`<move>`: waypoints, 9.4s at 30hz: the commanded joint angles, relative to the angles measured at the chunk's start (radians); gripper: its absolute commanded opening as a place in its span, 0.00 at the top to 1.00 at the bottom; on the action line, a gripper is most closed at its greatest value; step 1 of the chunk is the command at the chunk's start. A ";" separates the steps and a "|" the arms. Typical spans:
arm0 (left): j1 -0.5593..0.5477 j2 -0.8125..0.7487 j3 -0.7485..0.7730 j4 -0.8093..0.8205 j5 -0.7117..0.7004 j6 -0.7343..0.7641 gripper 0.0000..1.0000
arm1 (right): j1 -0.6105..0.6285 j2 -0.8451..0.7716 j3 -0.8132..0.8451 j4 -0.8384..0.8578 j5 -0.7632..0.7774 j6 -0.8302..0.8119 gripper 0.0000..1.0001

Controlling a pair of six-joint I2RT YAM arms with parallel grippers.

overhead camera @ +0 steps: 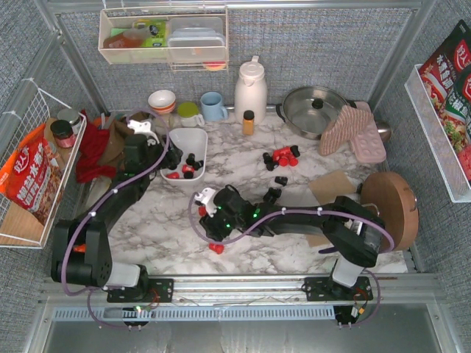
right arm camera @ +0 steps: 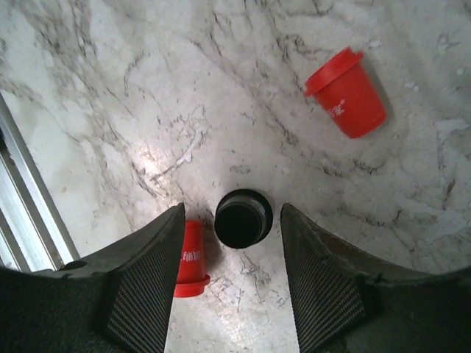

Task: Mix the coffee capsules in the storage basket

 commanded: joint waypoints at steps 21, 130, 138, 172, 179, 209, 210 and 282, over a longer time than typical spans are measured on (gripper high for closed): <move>0.002 -0.076 -0.006 -0.006 -0.007 -0.035 0.01 | 0.035 0.058 0.065 -0.130 0.117 -0.095 0.66; 0.059 0.014 -0.258 0.522 0.162 0.098 0.51 | 0.026 -0.178 -0.151 0.104 -0.185 -0.237 0.45; 0.056 0.120 -0.209 0.587 0.261 0.065 0.51 | 0.098 -0.075 -0.067 0.010 -0.061 -0.296 0.44; -0.068 -0.116 -0.171 0.355 -0.022 0.212 0.01 | 0.130 0.096 0.112 -0.334 0.076 -0.515 0.41; -0.106 -0.139 -0.137 0.255 -0.084 0.211 0.01 | 0.121 0.120 0.120 -0.354 0.047 -0.537 0.43; -0.146 -0.096 -0.095 0.254 0.252 0.146 0.01 | 0.013 -0.290 -0.255 0.069 0.203 -0.507 0.76; -0.164 -0.089 -0.087 0.239 0.262 0.163 0.01 | 0.009 -0.326 -0.291 0.117 0.239 -0.506 0.76; -0.518 0.146 0.158 -0.142 0.382 0.306 0.99 | -0.113 -0.708 -0.705 0.700 0.412 -0.535 0.26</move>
